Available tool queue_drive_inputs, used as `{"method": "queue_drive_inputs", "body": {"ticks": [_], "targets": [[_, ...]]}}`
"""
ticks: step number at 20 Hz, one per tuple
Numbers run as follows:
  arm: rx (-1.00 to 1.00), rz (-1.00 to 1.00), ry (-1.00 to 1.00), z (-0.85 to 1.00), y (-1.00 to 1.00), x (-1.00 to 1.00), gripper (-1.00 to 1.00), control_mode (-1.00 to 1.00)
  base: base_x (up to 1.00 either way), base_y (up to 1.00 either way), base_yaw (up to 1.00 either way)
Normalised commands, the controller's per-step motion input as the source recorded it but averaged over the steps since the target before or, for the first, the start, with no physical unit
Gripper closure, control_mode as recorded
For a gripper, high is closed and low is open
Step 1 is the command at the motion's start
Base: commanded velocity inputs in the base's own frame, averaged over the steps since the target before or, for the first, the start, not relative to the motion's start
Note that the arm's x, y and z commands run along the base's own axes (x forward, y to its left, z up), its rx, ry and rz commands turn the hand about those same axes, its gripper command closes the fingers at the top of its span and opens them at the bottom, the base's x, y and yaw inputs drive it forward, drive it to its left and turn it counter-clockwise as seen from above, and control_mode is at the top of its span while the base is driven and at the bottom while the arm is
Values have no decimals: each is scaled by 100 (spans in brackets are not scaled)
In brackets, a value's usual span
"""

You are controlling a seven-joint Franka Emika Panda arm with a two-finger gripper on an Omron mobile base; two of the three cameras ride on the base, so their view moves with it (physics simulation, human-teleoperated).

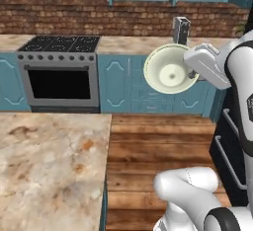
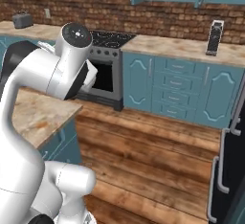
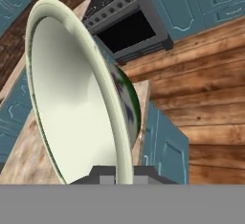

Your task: Take the smaller bowl and place it next to the appetizer plate on the dining counter , and place the larger bowl next to the plate with cooked food.

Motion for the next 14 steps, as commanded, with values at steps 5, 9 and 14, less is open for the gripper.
{"method": "queue_drive_inputs", "body": {"ticks": [5, 9, 14], "targets": [[0, 0, 0, 0, 0, 0, 100, 100, -100, 0, 6], [0, 0, 0, 0, 0, 0, 100, 100, -100, 0, 0], [0, 0, 0, 0, 0, 0, 100, 100, -100, 0, 0]]}}
